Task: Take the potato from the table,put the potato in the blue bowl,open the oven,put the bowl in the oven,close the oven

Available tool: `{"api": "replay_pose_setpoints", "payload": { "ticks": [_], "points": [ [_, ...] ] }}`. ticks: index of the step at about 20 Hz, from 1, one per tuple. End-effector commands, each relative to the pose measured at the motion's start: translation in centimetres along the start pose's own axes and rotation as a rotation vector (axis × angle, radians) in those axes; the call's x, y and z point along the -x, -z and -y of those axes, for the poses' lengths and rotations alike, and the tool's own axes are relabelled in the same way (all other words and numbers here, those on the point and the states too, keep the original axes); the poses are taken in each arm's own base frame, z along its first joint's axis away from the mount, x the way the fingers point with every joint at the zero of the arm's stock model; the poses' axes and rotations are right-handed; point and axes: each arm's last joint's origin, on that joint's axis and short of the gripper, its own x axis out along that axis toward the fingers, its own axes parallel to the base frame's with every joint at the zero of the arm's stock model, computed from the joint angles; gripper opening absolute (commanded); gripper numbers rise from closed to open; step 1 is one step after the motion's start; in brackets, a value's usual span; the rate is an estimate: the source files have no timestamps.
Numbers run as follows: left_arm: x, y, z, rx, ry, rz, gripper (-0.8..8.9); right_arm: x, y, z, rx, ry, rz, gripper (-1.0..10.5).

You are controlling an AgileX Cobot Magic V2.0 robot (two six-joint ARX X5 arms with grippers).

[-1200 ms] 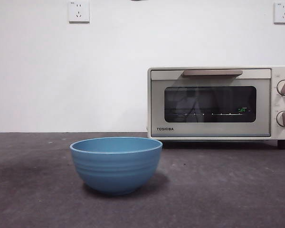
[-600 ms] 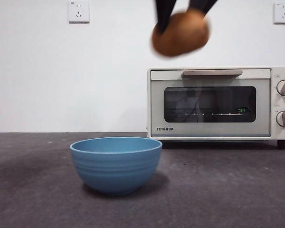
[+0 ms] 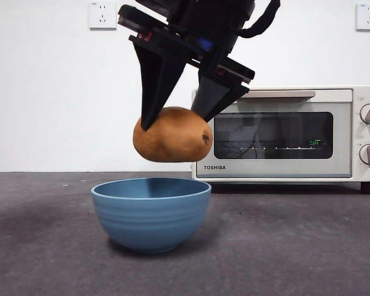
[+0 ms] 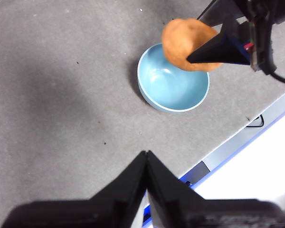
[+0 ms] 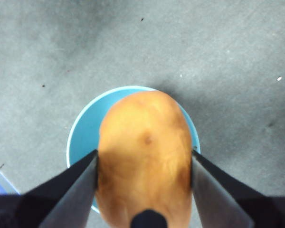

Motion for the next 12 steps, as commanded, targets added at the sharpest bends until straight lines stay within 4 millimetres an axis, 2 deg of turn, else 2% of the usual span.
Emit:
{"api": "replay_pose_setpoints", "payload": {
  "ticks": [1, 5, 6, 8, 12],
  "points": [
    [0.0, 0.0, 0.1, 0.003, 0.010, 0.005, -0.04, -1.8, 0.4, -0.3, -0.013, -0.018, -0.050, 0.0],
    [0.0, 0.0, 0.1, 0.004, 0.010, 0.004, -0.04, -3.6, 0.3, -0.6, -0.030, -0.065, -0.064, 0.1],
    [0.0, 0.0, 0.1, 0.004, 0.010, 0.004, -0.04, -4.0, 0.3, -0.6, -0.040, -0.070, -0.070, 0.6],
    [0.0, 0.0, 0.1, 0.003, 0.010, 0.004, -0.04, -4.4, 0.4, -0.6, -0.053, -0.065, -0.084, 2.6],
    [0.0, 0.0, 0.1, 0.004, 0.010, 0.004, -0.04, -4.4, 0.4, -0.5, -0.053, -0.060, -0.086, 5.5]
  ]
}}
